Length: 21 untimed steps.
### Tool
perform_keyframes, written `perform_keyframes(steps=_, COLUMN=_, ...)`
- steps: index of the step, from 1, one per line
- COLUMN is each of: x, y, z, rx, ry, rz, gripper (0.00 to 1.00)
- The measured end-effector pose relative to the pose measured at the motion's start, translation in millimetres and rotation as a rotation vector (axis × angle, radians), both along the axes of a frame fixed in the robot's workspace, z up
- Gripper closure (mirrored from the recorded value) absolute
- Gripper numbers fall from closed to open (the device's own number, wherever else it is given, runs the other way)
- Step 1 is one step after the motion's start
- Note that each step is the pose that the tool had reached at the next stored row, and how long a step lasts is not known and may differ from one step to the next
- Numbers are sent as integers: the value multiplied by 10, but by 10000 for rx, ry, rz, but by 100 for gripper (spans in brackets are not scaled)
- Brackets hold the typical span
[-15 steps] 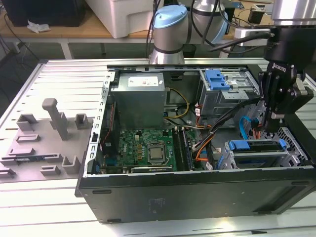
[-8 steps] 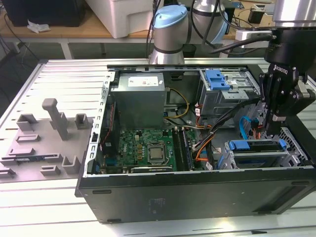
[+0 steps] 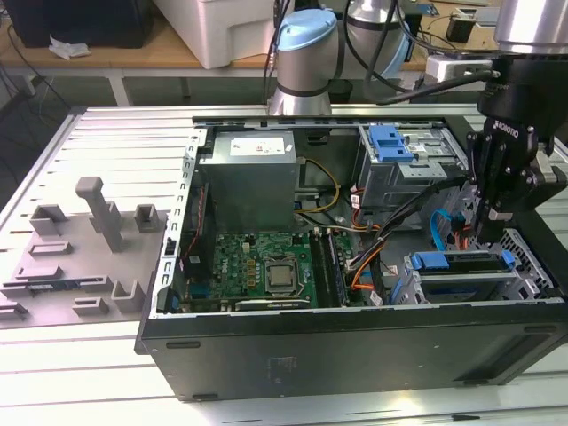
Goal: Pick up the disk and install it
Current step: 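Insert the first disk wire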
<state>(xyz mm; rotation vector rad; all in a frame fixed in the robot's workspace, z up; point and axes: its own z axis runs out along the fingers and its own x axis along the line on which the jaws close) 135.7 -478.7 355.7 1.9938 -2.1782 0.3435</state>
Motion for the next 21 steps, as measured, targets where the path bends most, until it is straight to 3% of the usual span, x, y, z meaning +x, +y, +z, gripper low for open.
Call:
perform_keyframes(steps=2, x=0, y=-23, z=0, rx=308, ry=0, rz=0, gripper=83)
perform_keyframes(steps=4, x=0, y=-36, z=0, rx=507, ry=0, rz=0, gripper=83)
perform_keyframes(steps=6, x=0, y=-54, z=-1, rx=618, ry=0, rz=0, gripper=83)
perform_keyframes(steps=11, x=0, y=-79, z=-1, rx=622, ry=0, rz=0, gripper=83)
perform_keyframes(steps=14, x=0, y=-121, z=-4, rx=642, ry=0, rz=0, gripper=83)
perform_keyframes(steps=21, x=0, y=-132, z=-31, rx=678, ry=0, rz=0, gripper=83)
